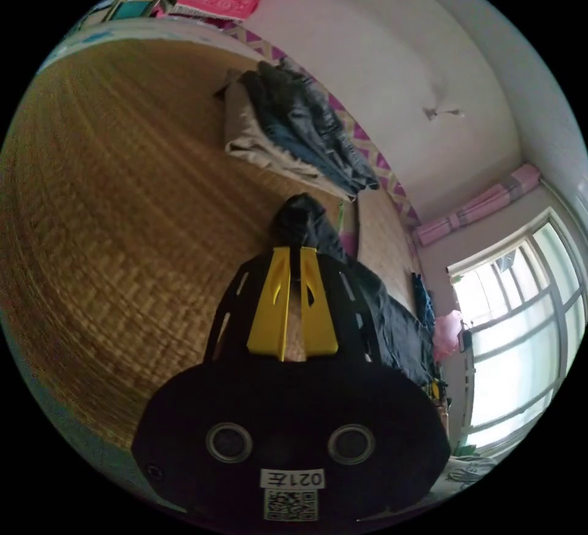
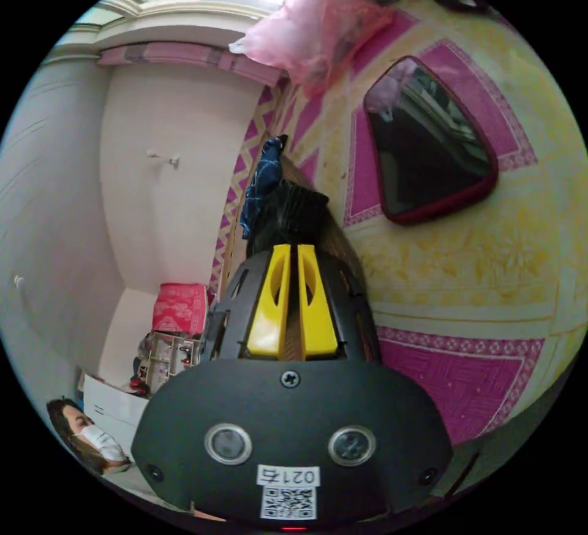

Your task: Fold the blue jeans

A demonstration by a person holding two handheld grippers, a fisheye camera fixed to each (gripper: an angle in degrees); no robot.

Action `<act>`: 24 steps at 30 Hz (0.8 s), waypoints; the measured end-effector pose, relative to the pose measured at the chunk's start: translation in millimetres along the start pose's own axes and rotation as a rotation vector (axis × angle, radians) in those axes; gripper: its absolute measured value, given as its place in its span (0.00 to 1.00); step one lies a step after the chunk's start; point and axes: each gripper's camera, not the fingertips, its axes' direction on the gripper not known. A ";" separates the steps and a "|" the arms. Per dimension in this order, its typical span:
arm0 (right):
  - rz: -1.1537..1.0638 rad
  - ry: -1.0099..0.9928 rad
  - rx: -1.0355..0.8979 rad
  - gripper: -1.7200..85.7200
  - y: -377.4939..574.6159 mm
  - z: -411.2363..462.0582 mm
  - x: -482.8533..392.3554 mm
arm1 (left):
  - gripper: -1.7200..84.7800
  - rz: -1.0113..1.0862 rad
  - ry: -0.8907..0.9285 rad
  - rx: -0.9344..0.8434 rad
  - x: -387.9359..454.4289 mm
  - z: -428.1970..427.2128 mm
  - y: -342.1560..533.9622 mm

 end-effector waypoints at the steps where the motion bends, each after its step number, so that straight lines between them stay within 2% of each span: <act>1: -0.065 0.040 0.044 0.05 10.7 -7.3 -16.2 | 0.02 -0.012 0.032 -0.002 -5.0 -3.3 4.5; 3: -0.234 0.129 0.111 0.07 27.4 -13.2 -56.5 | 0.03 -0.002 0.031 0.063 -2.8 -19.0 10.8; 4: -0.395 0.184 0.128 0.08 38.0 -8.1 -90.6 | 0.04 0.024 -0.011 0.136 4.8 -34.1 14.4; 5: -0.593 0.216 0.109 0.10 49.4 7.0 -126.7 | 0.05 0.080 -0.051 0.213 17.4 -48.6 17.5; 7: -0.863 0.266 -0.003 0.10 64.6 46.7 -173.1 | 0.07 0.213 -0.100 0.259 45.8 -56.2 19.8; 9: -1.079 0.309 -0.108 0.12 77.7 95.7 -205.6 | 0.07 0.398 -0.087 0.185 82.6 -41.4 19.7; 11: -1.280 0.399 -0.276 0.14 87.1 168.2 -230.9 | 0.08 0.611 0.024 0.077 129.6 -5.0 25.0; 14: -1.457 0.473 -0.440 0.14 90.3 243.8 -247.5 | 0.08 0.797 0.067 -0.019 178.3 47.9 34.5; 17: -1.547 0.555 -0.586 0.15 83.8 302.6 -253.0 | 0.11 0.938 0.002 -0.125 216.0 98.5 40.6; 21: -1.601 0.617 -0.759 0.14 75.3 347.3 -250.0 | 0.15 1.052 -0.062 -0.293 241.0 147.3 43.6; 24: -1.581 0.553 -0.881 0.12 68.9 365.0 -248.1 | 0.16 1.124 -0.072 -0.408 249.5 170.3 51.4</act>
